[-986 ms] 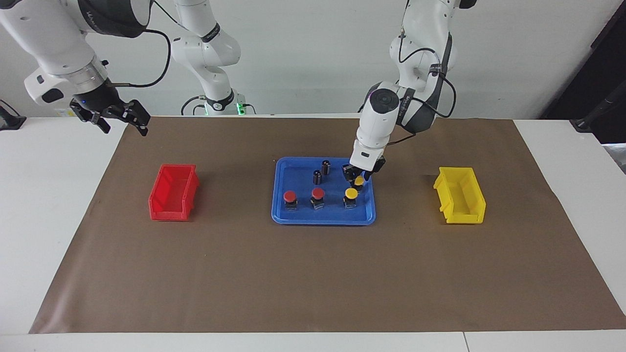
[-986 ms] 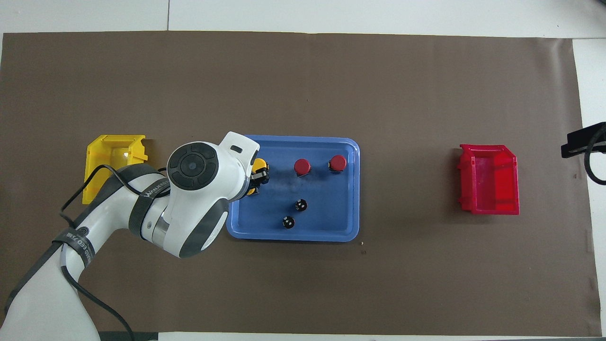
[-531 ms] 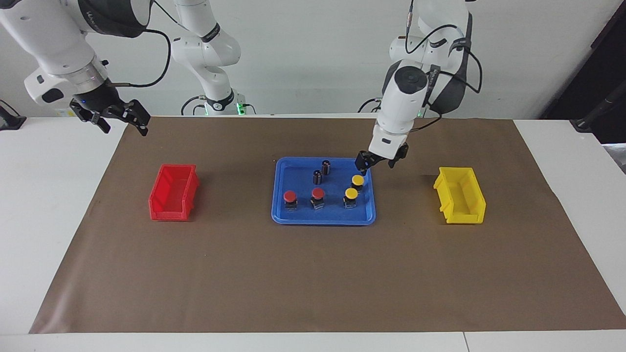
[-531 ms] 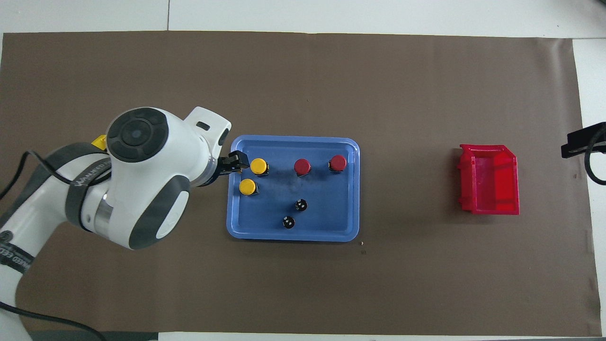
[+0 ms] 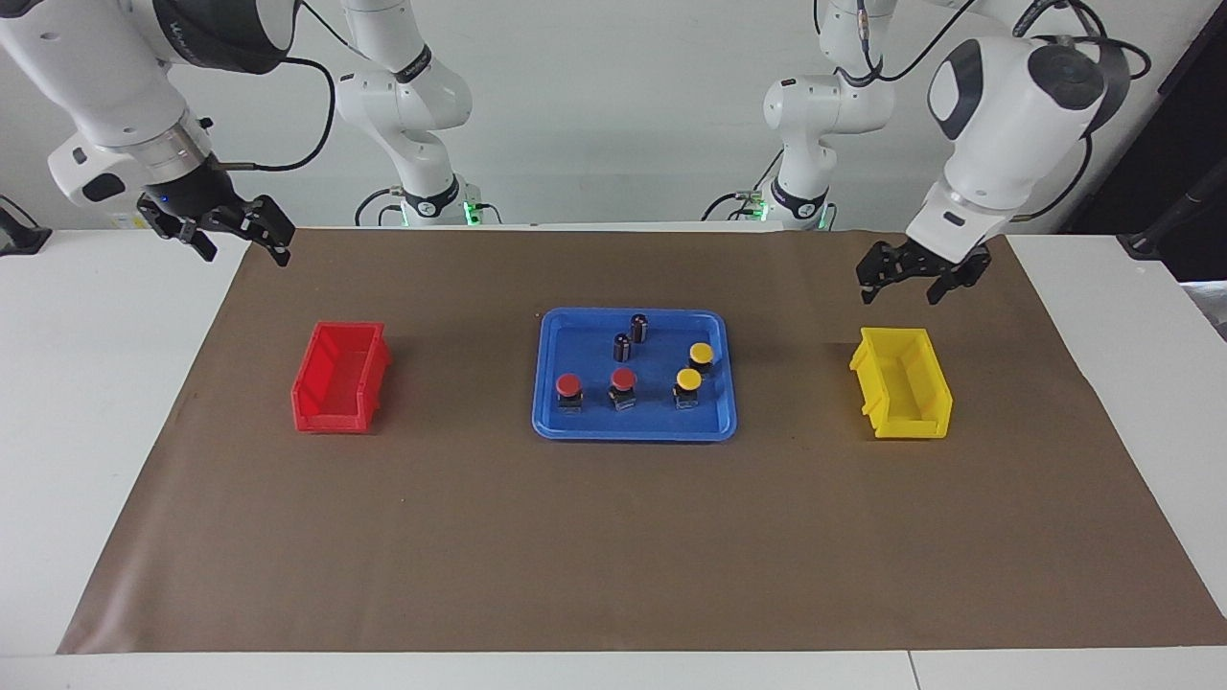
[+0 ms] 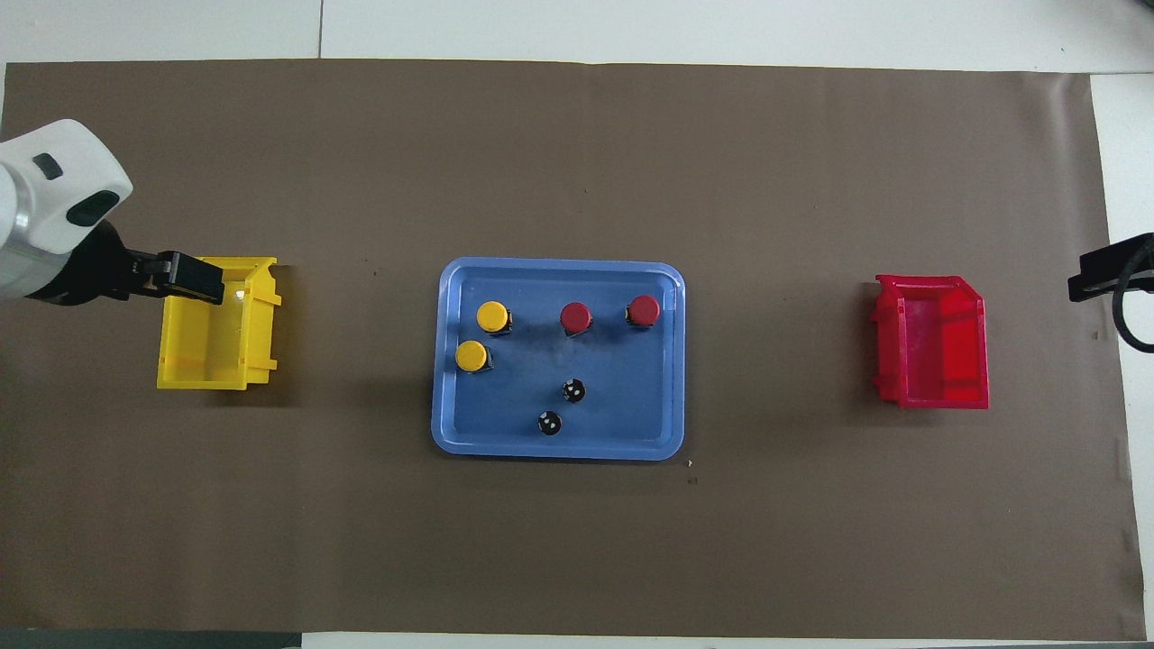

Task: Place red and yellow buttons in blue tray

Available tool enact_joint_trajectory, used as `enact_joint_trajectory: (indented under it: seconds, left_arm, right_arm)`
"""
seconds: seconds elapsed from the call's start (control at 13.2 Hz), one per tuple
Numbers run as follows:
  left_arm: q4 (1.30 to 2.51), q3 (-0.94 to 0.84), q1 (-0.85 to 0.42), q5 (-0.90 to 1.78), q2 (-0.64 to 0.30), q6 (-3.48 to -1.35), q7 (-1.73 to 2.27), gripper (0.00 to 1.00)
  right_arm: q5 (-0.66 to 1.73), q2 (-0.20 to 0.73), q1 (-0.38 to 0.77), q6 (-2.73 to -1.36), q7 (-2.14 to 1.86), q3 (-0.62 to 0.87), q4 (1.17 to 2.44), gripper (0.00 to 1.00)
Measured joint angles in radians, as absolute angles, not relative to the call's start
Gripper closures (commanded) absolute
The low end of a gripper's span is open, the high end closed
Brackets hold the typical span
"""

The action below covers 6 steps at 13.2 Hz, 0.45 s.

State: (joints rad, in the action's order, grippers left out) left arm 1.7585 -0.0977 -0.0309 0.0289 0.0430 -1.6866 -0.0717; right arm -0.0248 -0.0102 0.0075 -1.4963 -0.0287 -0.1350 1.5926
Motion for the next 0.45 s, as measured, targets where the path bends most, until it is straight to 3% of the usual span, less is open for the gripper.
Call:
enact_joint_trajectory:
  seconds: [0.45]
  left_arm:
    - [1.718, -0.095, 0.008, 0.029, 0.043, -1.684, -0.116, 0.0]
  right_arm:
    - [-0.024, -0.01, 0.008, -1.496, -0.029, -0.134, 1.594, 0.0]
